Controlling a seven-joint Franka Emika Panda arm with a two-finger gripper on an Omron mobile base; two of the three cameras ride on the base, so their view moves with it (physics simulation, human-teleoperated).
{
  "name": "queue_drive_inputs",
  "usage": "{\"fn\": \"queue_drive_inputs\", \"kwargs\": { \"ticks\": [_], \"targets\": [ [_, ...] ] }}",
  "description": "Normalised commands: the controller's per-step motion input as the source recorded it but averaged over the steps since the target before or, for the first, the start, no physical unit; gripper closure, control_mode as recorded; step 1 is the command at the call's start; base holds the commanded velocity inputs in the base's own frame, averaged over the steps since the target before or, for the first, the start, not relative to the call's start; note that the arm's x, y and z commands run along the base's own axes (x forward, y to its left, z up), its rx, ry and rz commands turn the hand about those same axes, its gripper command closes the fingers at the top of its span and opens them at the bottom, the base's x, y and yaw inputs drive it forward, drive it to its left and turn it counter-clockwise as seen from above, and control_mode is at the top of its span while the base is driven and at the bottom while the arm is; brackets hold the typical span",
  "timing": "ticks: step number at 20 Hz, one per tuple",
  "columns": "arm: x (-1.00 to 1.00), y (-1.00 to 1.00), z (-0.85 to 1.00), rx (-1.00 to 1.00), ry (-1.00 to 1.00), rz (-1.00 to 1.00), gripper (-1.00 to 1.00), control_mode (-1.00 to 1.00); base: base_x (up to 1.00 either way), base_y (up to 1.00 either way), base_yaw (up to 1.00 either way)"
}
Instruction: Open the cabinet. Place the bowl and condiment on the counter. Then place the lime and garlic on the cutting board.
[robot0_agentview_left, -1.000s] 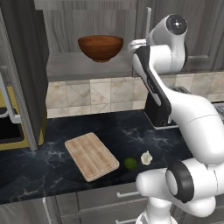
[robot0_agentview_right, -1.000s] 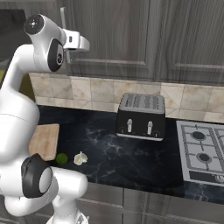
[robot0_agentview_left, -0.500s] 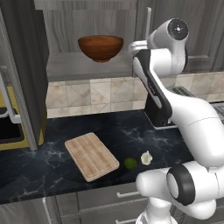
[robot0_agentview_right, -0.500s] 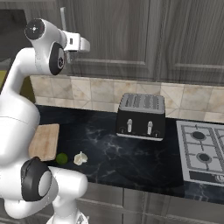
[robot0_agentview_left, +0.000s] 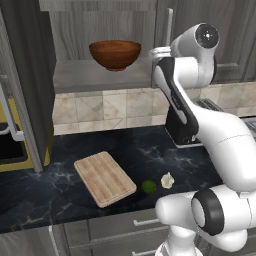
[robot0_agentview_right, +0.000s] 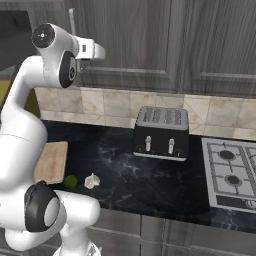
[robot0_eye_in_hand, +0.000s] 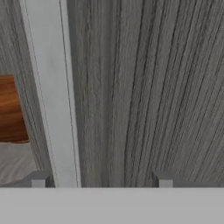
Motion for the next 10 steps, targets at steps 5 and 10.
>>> {"fn": "queue_drive_inputs", "kwargs": {
  "ticks": [5, 10],
  "targets": [
    [0.28, -0.44, -0.04, 0.00, 0.00, -0.07, 1.00, -1.00, 0.00, 0.00, 0.00],
    [0.03, -0.79, -0.12, 0.00, 0.00, -0.26, 1.00, -1.00, 0.00, 0.00, 0.00]
  ]
}}
